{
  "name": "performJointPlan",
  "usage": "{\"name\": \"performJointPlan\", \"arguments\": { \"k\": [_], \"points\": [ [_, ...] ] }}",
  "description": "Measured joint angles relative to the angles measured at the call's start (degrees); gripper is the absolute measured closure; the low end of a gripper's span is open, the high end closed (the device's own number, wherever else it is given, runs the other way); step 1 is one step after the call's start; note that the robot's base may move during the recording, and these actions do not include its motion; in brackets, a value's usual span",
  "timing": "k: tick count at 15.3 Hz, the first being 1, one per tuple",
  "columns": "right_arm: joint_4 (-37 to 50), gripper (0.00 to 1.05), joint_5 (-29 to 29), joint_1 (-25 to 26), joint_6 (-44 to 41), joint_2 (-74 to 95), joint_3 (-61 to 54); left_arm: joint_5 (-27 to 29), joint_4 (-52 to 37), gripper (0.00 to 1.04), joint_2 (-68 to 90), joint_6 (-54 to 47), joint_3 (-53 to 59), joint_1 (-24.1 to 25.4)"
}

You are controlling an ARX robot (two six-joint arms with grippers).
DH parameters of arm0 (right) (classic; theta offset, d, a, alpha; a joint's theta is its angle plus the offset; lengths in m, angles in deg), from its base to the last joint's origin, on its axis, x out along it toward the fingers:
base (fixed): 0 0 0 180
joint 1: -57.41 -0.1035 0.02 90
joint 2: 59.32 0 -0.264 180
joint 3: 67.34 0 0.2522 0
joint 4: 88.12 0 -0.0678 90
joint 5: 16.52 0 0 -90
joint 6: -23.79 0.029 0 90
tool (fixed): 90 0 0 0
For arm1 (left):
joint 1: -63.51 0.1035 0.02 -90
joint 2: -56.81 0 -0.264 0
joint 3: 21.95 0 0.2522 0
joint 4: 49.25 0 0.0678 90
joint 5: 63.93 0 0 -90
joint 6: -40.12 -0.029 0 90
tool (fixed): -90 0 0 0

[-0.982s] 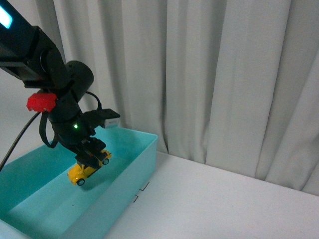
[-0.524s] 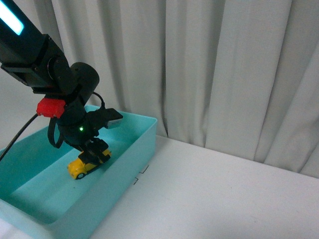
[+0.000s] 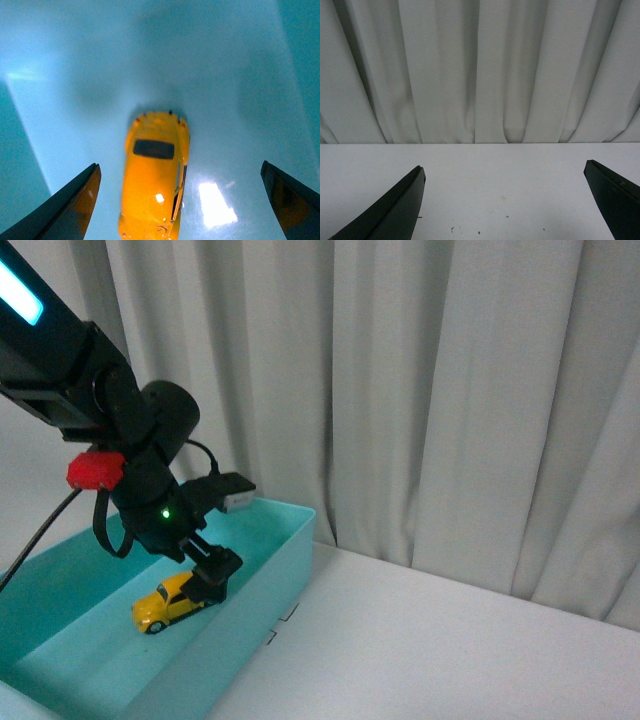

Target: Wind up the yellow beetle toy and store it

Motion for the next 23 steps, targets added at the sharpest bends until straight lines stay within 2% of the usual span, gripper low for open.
{"name": "performJointPlan", "arguments": {
  "k": [5, 9, 12, 13, 14, 15, 16, 17, 21, 23],
  "points": [
    [0.0, 0.07, 0.0, 0.0, 0.0, 0.0, 0.0, -12.94, -2.14, 0.07, -17.55, -0.44, 0.7, 3.56],
    [0.0, 0.07, -0.02, 0.0, 0.0, 0.0, 0.0, -28.13, -2.47, 0.07, -33.27, 3.41, 1.92, 10.95],
    [0.02, 0.07, 0.0, 0.0, 0.0, 0.0, 0.0, -37.77, -3.82, 0.07, -37.9, 7.54, 2.99, 16.17],
    [0.0, 0.07, 0.0, 0.0, 0.0, 0.0, 0.0, -37.81, -9.09, 0.09, -38.69, 9.84, 5.73, 16.81],
    [0.02, 0.07, -0.02, 0.0, 0.02, 0.0, 0.0, -31.52, -23.58, 0.2, -42.53, 15.72, 13.84, 15.69],
    [-0.04, 0.07, 0.0, 0.0, 0.0, 0.0, 0.0, -28.09, -33.7, 0.3, -48.04, 21.92, 22.75, 13.75],
    [0.0, 0.07, 0.0, 0.0, 0.0, 0.0, 0.0, -25.05, -42.51, 0.43, -53.55, 27.23, 30.58, 11.08],
    [0.0, 0.07, 0.0, 0.0, 0.0, 0.0, 0.0, -22.82, -47.06, 0.54, -57.29, 29.59, 35.54, 8.74],
    [0.0, 0.07, 0.0, 0.0, 0.0, 0.0, 0.0, -13.68, -49.83, 1.02, -67.06, 32.81, 51.82, 0.13],
    [0.0, 0.07, -0.07, 0.0, 0.0, 0.0, 0.0, -10.73, -50.34, 1.03, -71.82, 33.05, 55.39, -3.17]
  ]
}}
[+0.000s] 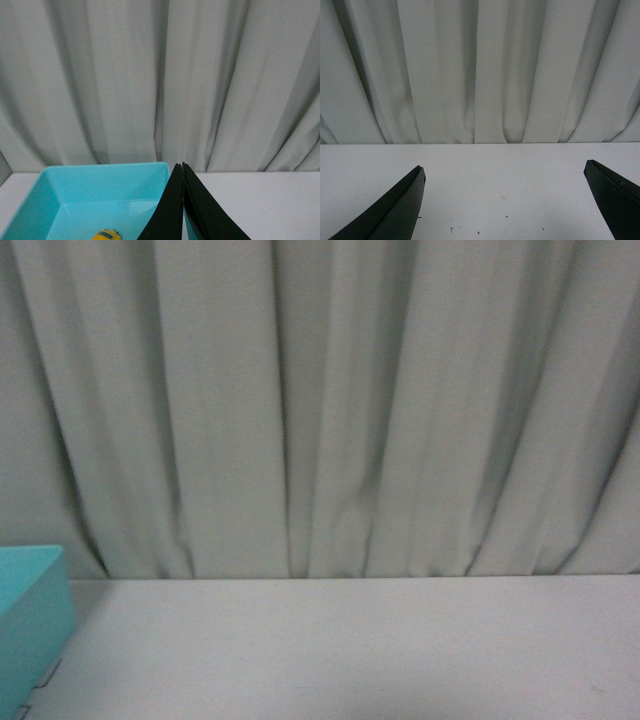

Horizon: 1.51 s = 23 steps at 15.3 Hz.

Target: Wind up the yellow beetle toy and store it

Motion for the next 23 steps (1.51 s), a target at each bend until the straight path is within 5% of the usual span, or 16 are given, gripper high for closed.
{"name": "performJointPlan", "arguments": {
  "k": [7, 23],
  "points": [
    [0.0, 0.07, 0.07, 0.0, 0.02, 0.0, 0.0, 12.55, 5.7, 1.03, -14.95, 0.11, 10.12, -12.76],
    [0.02, 0.07, 0.04, 0.0, 0.0, 0.0, 0.0, 13.11, 18.47, 1.03, -32.44, 0.11, 13.9, -12.76]
  ]
}}
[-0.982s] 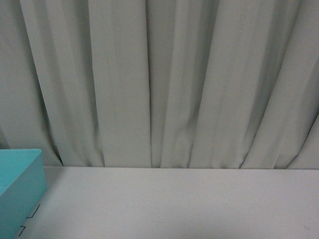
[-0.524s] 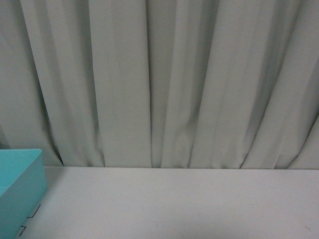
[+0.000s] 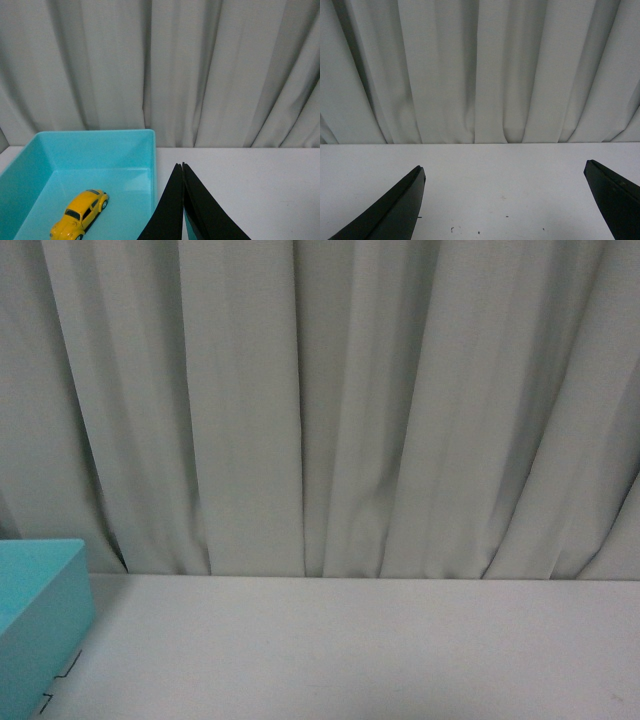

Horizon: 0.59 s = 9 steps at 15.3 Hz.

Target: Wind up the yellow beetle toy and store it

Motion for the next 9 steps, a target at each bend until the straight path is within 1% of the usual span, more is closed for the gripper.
{"name": "performJointPlan", "arguments": {
  "k": [1, 2, 3, 5, 6, 9],
  "points": [
    [0.0, 0.07, 0.02, 0.0, 0.0, 0.0, 0.0, 0.02, 4.0, 1.03, -2.73, 0.0, -0.15, 0.0],
    [-0.02, 0.07, -0.02, 0.0, 0.02, 0.0, 0.0, -0.09, 10.86, 1.03, -7.91, 0.0, -0.04, 0.0],
    [0.0, 0.07, 0.02, 0.0, 0.0, 0.0, 0.0, -0.02, 9.35, 1.03, -10.03, 0.0, -0.22, 0.0],
    [-0.02, 0.07, 0.0, 0.0, 0.02, 0.0, 0.0, -0.02, 10.38, 1.02, -9.97, 0.11, -0.02, 0.0],
    [0.02, 0.07, 0.0, 0.0, 0.0, 0.0, 0.0, 0.0, 10.38, 0.92, -9.97, 0.07, -0.02, 0.0],
    [0.0, 0.07, 0.0, 0.0, 0.0, 0.0, 0.0, 0.0, 10.38, 0.56, -9.97, 0.07, -0.02, 0.0]
  ]
}}
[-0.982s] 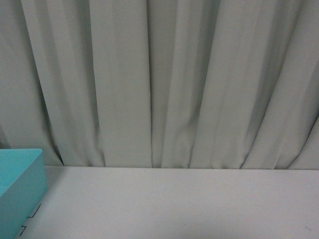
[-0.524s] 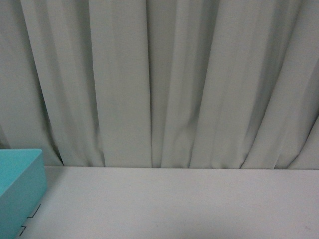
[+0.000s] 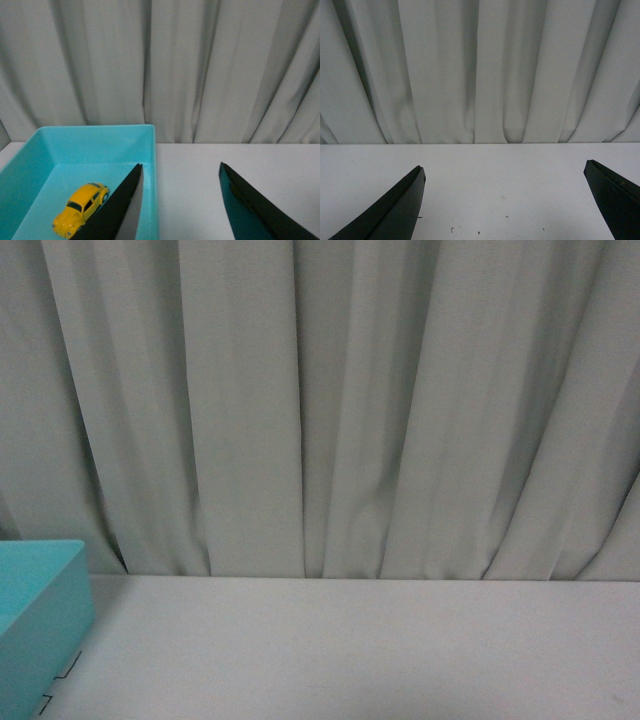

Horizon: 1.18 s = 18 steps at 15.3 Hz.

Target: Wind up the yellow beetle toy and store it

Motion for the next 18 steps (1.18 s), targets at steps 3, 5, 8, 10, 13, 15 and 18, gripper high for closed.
{"name": "performJointPlan", "arguments": {
  "k": [3, 5, 8, 10, 13, 15, 18],
  "points": [
    [0.0, 0.07, 0.0, 0.0, 0.0, 0.0, 0.0, 0.0, 0.0, 0.17, 0.0, 0.0, 0.0, 0.0],
    [0.0, 0.07, 0.0, 0.0, 0.0, 0.0, 0.0, 0.0, 0.0, 0.07, 0.0, -0.02, 0.0, 0.0],
    [0.0, 0.07, 0.02, 0.0, 0.0, 0.0, 0.0, -0.02, 0.0, 0.07, 0.0, -0.02, 0.0, 0.0],
    [0.04, 0.07, 0.0, 0.0, 0.02, -0.02, 0.0, -0.02, -0.02, 0.07, 0.0, -0.02, 0.0, 0.0],
    [0.11, 0.07, 0.02, 0.0, 0.0, 0.0, 0.0, 0.0, -0.02, 0.07, -0.02, -0.02, 0.0, 0.0],
    [0.07, 0.07, 0.0, 0.0, 0.02, -0.02, 0.0, 0.0, -0.15, 0.07, -0.04, -0.02, 0.0, 0.0],
    [0.09, 0.07, 0.0, 0.0, 0.02, -0.07, 0.0, -0.02, -0.15, 0.07, -0.04, -0.02, 0.0, 0.0]
  ]
}}
